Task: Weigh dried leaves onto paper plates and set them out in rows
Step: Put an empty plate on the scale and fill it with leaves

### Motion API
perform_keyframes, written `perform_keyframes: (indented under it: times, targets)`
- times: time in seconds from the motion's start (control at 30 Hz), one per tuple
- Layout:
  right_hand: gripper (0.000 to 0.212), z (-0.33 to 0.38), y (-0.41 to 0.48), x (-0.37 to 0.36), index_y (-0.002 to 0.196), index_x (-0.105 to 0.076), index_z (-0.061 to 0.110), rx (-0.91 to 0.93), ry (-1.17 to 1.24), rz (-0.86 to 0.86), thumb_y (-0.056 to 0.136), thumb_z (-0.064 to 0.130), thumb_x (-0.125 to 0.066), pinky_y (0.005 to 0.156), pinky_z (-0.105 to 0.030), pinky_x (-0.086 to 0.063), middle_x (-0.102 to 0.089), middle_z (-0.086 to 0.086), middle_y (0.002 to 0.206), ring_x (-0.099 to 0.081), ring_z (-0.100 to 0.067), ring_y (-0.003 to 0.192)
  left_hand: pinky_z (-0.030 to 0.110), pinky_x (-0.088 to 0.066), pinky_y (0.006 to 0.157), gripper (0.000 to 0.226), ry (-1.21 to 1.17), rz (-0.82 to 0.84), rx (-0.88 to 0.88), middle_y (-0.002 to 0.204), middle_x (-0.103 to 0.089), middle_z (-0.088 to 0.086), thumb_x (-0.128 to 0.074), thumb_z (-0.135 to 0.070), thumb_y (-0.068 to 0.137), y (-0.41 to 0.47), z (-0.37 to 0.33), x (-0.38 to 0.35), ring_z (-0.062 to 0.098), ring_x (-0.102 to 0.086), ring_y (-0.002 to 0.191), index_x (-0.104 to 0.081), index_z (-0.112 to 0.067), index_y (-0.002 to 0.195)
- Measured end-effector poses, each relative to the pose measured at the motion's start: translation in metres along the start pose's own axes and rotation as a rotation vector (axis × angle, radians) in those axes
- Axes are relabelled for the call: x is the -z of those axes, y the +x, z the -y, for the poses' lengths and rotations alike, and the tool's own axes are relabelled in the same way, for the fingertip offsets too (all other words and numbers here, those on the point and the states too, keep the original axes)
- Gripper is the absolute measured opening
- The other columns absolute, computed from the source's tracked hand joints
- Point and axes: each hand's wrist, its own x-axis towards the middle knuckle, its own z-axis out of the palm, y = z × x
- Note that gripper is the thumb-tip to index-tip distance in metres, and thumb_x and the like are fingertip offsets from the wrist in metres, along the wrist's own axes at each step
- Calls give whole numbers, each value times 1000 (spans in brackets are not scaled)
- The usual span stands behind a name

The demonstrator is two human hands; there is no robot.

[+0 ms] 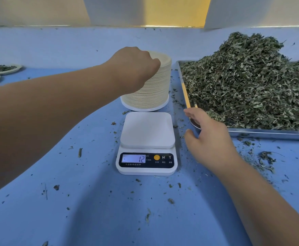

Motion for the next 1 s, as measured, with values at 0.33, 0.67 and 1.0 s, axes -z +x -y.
perform_keyframes:
  times: [0.33, 0.67, 1.0]
  targets:
    - [51, 4, 1, 2, 142, -44, 35, -22, -10, 7, 95, 18, -55, 83, -48, -58, -71, -6, 112, -70, -26, 94, 30, -17, 48, 28, -2, -12, -18, 65, -32, 7, -53, 3, 84, 4, 3, 2, 22, -30, 51, -45, -7, 109]
    - [49, 3, 1, 2, 140, -46, 35, -14, -27, -1, 95, 18, -56, 75, -46, -59, -71, -6, 110, -69, -19, 80, 34, -26, 57, 52, 128, -90, -112, 66, -38, 4, -46, 6, 80, -1, -2, -3, 21, -30, 49, -20, -13, 121]
    - [48, 2, 1, 2, 137, -45, 39, -24, 0, 4, 94, 22, -55, 79, -47, -59, -71, -6, 109, -68, -29, 97, 41, -42, 68, 33, -647, -358, 576, 89, -55, 9, -43, -6, 71, -16, 17, -8, 34, -52, 87, -58, -11, 99]
